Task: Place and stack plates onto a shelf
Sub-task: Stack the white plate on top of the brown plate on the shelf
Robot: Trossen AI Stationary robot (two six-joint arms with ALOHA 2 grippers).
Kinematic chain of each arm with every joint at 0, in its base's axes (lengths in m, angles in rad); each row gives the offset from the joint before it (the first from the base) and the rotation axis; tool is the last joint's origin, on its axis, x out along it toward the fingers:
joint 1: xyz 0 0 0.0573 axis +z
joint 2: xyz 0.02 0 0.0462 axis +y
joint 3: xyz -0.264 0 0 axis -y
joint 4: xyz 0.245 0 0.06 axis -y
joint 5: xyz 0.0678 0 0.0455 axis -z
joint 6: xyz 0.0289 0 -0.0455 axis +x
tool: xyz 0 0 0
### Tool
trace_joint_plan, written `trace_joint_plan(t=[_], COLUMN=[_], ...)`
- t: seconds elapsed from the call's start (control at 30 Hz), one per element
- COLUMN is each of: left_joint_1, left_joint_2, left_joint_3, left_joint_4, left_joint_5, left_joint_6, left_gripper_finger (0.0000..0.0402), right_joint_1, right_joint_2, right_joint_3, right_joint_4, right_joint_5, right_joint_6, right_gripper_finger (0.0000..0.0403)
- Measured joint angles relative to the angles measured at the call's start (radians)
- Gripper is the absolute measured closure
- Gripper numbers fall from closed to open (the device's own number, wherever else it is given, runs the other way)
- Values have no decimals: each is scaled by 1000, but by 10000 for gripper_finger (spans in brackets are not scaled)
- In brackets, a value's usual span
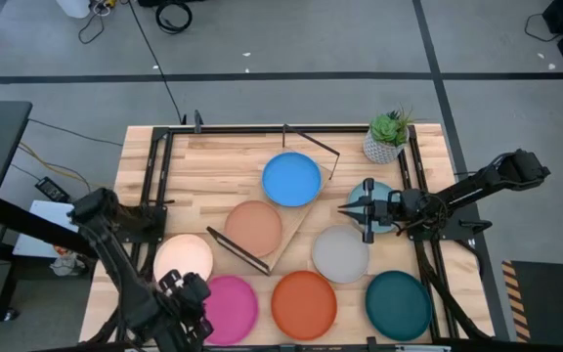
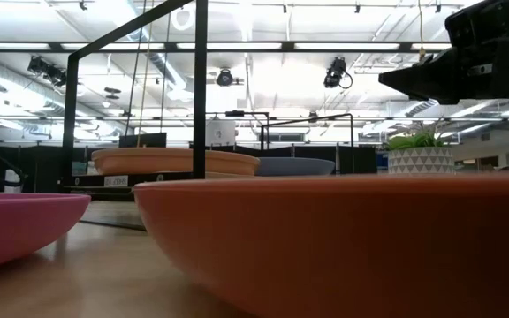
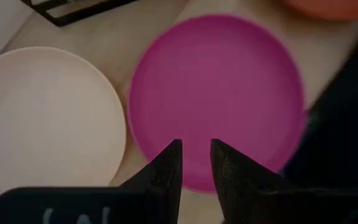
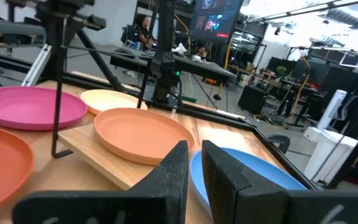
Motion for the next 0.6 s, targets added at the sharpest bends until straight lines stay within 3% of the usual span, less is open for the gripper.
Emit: trace_joint_plan(t=[0.33, 0.6], left_joint_1=[64, 105], left_joint_2=[114, 128], left_joint_3=[0, -115], left_joint_4=[-15, -14], left_joint_5=[119, 86], left_joint_6=[0, -104], left_gripper_finger=[314, 357], right_joint_1=[-35, -76], right_joint_2=[0, 0], right_joint_3=[0, 24], right_joint_4=[9, 12], right_joint_5=[2, -90], right_joint_6=[-30, -48], right_gripper_finger=[350, 350])
